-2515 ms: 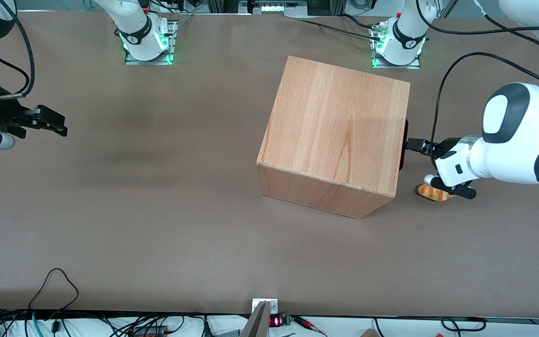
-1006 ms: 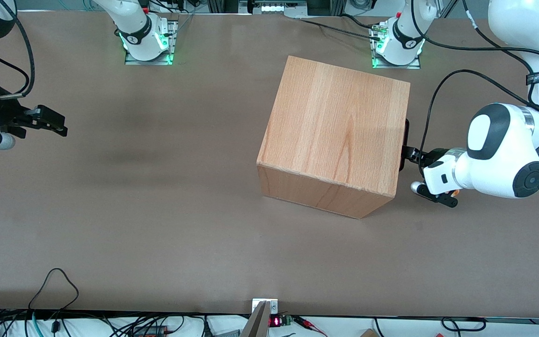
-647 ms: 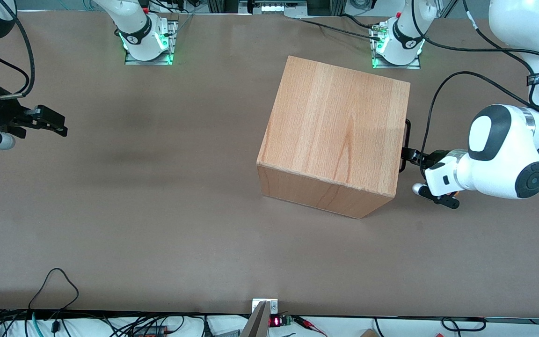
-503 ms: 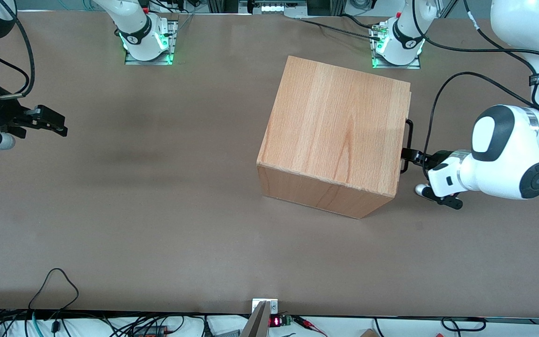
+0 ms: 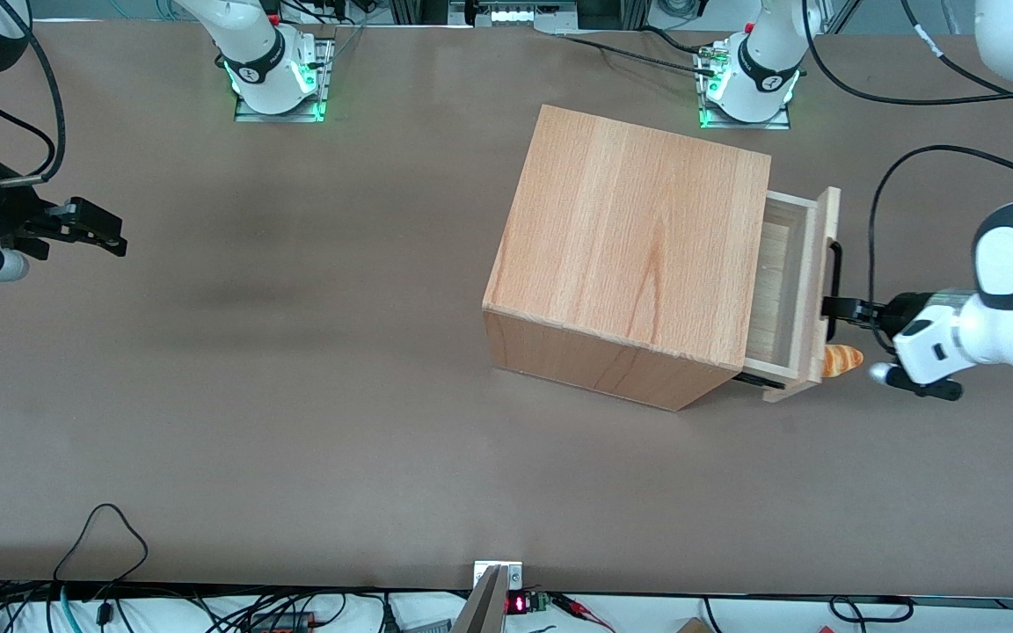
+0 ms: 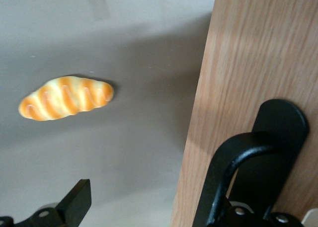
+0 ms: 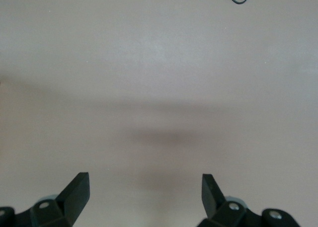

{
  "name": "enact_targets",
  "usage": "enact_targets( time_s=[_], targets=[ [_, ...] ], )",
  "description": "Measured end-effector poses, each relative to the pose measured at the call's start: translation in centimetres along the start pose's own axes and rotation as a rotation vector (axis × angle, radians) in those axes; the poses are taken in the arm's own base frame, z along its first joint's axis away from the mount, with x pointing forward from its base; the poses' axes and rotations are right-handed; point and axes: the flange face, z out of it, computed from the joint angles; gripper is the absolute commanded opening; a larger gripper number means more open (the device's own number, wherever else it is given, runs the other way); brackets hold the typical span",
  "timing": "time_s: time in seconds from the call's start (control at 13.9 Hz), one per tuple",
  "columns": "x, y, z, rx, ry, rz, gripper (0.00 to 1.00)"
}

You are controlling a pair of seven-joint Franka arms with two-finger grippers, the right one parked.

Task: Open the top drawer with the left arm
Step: 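Pull the handle with the left gripper, sliding the drawer out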

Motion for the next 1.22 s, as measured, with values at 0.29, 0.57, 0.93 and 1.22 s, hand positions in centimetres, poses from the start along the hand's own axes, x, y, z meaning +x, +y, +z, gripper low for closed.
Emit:
enact_targets(
  time_s=[0.29,0.57,0.93,1.22],
  targets=[
    [-0.2,-1.2,-0.5,0.006,0.012,-0.015,1.0],
    [-0.5,-3.5,-1.2,0.001,0.039,-0.048,1.0],
    [-1.0,-6.5,-2.1,-0.005,0.073,-0.089,1.0],
    [-1.0,-6.9,-2.3,-0.005,0.077,-0.094,1.0]
  ],
)
